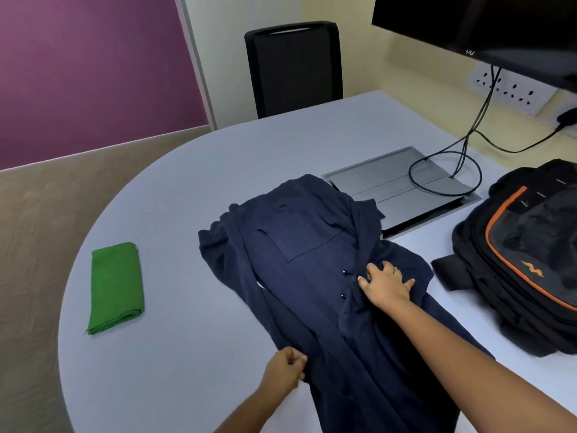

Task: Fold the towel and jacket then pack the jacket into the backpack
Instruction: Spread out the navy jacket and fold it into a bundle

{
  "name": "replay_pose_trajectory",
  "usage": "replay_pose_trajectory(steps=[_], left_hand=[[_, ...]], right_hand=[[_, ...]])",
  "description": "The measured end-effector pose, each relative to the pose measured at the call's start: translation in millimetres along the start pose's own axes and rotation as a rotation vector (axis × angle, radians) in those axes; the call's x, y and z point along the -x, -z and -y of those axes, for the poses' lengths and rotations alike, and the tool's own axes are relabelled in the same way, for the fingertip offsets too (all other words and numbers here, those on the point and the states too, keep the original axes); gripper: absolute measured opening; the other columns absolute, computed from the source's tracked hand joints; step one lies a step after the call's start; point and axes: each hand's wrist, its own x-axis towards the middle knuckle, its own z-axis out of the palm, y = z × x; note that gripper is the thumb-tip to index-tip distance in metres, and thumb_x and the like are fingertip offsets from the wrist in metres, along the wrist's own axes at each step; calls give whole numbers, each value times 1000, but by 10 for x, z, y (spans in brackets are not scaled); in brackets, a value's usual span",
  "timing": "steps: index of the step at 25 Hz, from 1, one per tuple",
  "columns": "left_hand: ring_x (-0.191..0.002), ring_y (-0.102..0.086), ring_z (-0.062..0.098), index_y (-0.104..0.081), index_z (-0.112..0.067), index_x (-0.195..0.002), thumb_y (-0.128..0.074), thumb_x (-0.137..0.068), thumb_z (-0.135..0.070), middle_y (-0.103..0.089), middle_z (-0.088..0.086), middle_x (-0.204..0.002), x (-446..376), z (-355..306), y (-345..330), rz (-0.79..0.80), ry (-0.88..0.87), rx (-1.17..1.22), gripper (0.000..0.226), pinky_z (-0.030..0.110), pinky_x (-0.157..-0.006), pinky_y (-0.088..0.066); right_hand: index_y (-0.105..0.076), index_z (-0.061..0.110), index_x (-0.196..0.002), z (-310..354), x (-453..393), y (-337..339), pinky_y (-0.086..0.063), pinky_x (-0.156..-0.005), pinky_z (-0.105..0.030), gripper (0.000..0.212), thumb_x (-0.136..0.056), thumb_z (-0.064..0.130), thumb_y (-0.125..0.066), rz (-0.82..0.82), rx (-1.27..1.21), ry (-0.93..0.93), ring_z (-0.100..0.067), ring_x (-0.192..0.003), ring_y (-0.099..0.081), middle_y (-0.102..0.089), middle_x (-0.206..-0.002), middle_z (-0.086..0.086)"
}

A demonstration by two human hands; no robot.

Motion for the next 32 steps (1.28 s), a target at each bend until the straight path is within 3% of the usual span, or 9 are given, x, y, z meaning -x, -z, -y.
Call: replay_pose_trajectory(steps=[4,7,10,14,18,20,25,28,32], left_hand=[[-69,-60,17,-58,-5,-88,-42,-95,-13,-62,6,-79,39,10,161,-65,67,169,19,23,-63,-50],[-72,-63,18,-60,-5,-89,-44,-97,-15,-65,7,-83,54,-48,253,-115,30,193,21,28,-68,-53],[-73,-62,19,-61,-6,-88,-46,-97,-20,-65,9,-86,84,-210,278,-147,-44,269,23,30,-69,-53],[-85,-64,23,-61,-7,-101,-43,-97,-38,-66,8,-94,126,-482,235,-84,-56,494,36,32,-73,-55],[-99,-62,21,-55,-16,-112,-37,-93,-54,-65,3,-107,103,-422,155,70,17,511,46,38,-88,-51],[-98,-61,18,-48,-13,-121,-51,-90,-48,-60,2,-107,131,-317,58,32,-35,310,47,34,-84,-53],[-84,-55,19,-40,-14,-114,-64,-86,-23,-50,1,-101,112,-353,-132,-184,-182,-23,38,36,-70,-55],[-75,-53,22,-44,-12,-82,-58,-89,-24,-54,8,-84,152,-452,-206,-284,-101,51,20,43,-75,-51],[-76,-68,16,-64,-10,-100,-45,-96,-31,-68,8,-92,431,-557,-246,8,11,607,28,29,-58,-53]], right_hand=[[-41,20,-71,-143,-53,175,-32,-96,-52,32,-97,38,-38,-116,-501,14,-29,-102,-49,-50,-106,-7],[-40,18,-68,-202,65,488,-34,-67,-33,32,-98,28,-41,-373,-1079,-27,-19,-75,-44,-45,-74,-2],[-49,27,-63,-153,454,978,-33,-70,-26,27,-90,30,-47,-543,-1584,184,-5,-68,-40,-42,-71,9],[-63,13,-117,202,1235,789,-34,-94,-11,30,-92,16,-48,-94,-922,804,7,-104,-55,-63,-118,6],[-63,24,-108,60,1552,-271,-23,-113,-30,22,-94,35,-50,457,-185,717,-9,-134,-37,-49,-140,3],[-62,26,-107,-106,1582,-470,-18,-116,-33,20,-94,35,-50,475,-182,632,-7,-136,-33,-45,-144,6],[-64,35,-92,-167,1641,-287,-49,-91,-28,10,-91,31,-55,358,-500,449,1,-88,-60,-67,-96,11],[-63,34,-96,-39,1659,-141,-49,-83,-26,11,-90,26,-58,148,-724,449,-2,-83,-60,-66,-93,10],[-25,49,-138,193,1782,-137,-42,-90,-17,71,-79,33,-59,18,-433,724,1,-109,-47,-41,-128,17]])
